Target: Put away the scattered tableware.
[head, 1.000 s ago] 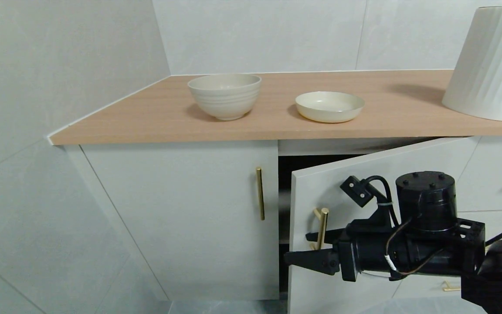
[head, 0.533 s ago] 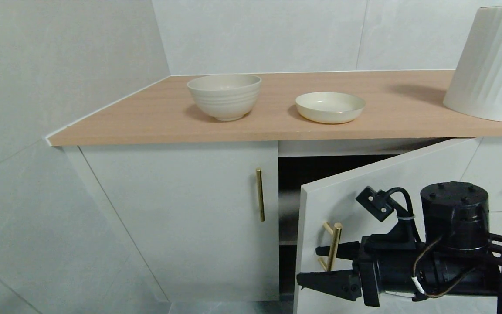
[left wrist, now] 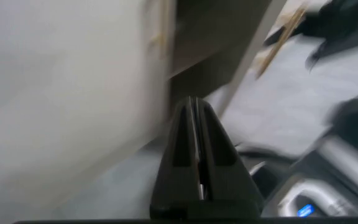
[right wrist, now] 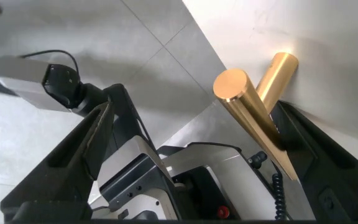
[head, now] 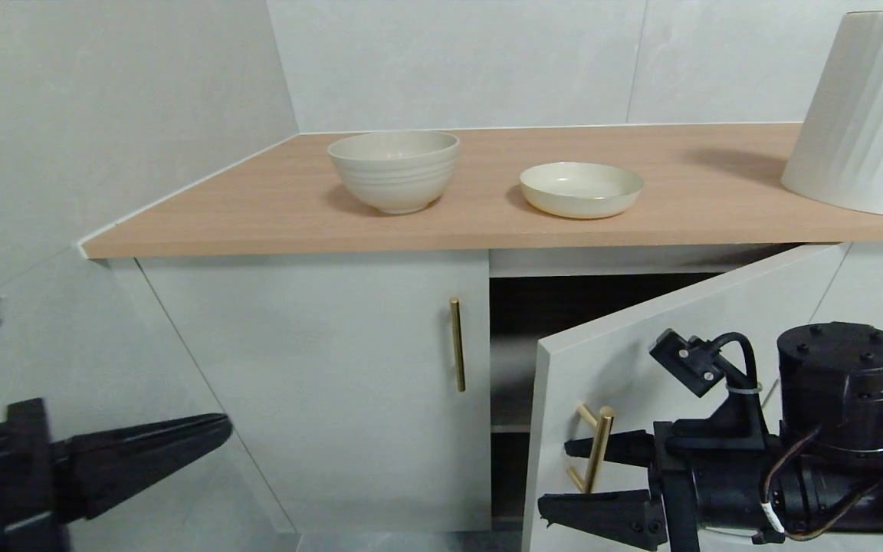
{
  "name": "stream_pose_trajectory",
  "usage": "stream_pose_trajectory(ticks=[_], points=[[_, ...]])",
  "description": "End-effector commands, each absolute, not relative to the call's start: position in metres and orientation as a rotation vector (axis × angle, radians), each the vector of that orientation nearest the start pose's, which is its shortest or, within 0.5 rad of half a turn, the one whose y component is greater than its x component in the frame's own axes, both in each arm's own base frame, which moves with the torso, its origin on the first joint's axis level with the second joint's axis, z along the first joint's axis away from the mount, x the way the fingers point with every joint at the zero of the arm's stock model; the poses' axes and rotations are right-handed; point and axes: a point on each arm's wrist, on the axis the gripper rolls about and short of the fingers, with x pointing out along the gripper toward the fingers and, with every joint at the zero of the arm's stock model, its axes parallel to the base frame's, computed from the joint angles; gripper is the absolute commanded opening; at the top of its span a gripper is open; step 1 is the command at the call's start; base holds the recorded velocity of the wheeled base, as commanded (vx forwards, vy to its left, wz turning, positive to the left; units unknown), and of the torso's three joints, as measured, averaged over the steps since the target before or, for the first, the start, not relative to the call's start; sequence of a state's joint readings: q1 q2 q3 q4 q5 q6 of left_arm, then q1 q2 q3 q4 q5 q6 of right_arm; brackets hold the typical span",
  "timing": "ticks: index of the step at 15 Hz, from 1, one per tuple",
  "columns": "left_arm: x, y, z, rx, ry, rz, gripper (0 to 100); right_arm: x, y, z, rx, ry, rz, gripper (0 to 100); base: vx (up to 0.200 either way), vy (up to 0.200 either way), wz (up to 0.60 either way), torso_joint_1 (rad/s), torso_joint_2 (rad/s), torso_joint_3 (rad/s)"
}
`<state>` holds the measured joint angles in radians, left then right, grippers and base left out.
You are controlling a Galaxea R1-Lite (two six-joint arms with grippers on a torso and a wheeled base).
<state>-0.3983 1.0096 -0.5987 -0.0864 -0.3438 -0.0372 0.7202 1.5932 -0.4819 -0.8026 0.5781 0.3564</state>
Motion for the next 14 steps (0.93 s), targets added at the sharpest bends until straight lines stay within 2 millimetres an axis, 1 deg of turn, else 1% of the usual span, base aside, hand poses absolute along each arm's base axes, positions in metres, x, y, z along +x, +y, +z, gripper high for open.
stream_pose_trajectory(ticks=[1, 2, 3, 6, 8, 9, 10, 12, 14], points=[[0.18, -0.116, 0.188, -0.16, 0.512, -0.818, 0, 0.174, 0.174, 0.146, 0.275, 0.562, 1.219, 100, 0.0, 0.0, 0.0, 0.0, 0.0, 0.0], [0.187, -0.122, 0.183, -0.171, 0.525, -0.816, 0, 0.174, 0.174, 0.146, 0.274, 0.564, 1.221, 100, 0.0, 0.0, 0.0, 0.0, 0.0, 0.0], [0.202, -0.132, 0.171, -0.183, 0.542, -0.818, 0, 0.176, 0.176, 0.143, 0.274, 0.579, 1.217, 100, 0.0, 0.0, 0.0, 0.0, 0.0, 0.0], [0.234, -0.151, 0.149, -0.226, 0.594, -0.805, 0, 0.175, 0.176, 0.142, 0.272, 0.582, 1.217, 100, 0.0, 0.0, 0.0, 0.0, 0.0, 0.0], [0.251, -0.164, 0.139, -0.233, 0.569, -0.817, 0, 0.172, 0.172, 0.139, 0.271, 0.594, 1.212, 100, 0.0, 0.0, 0.0, 0.0, 0.0, 0.0], [0.255, -0.17, 0.136, -0.231, 0.563, -0.827, 0, 0.171, 0.172, 0.139, 0.271, 0.594, 1.212, 100, 0.0, 0.0, 0.0, 0.0, 0.0, 0.0], [0.264, -0.181, 0.135, -0.235, 0.549, -0.843, 0, 0.171, 0.171, 0.138, 0.269, 0.594, 1.202, 100, 0.0, 0.0, 0.0, 0.0, 0.0, 0.0], [0.267, -0.204, 0.128, -0.235, 0.568, -0.89, 0, 0.171, 0.171, 0.138, 0.267, 0.591, 1.184, 100, 0.0, 0.0, 0.0, 0.0, 0.0, 0.0], [0.262, -0.218, 0.127, -0.227, 0.559, -0.929, 0, 0.171, 0.171, 0.139, 0.267, 0.586, 1.184, 100, 0.0, 0.0, 0.0, 0.0, 0.0, 0.0]])
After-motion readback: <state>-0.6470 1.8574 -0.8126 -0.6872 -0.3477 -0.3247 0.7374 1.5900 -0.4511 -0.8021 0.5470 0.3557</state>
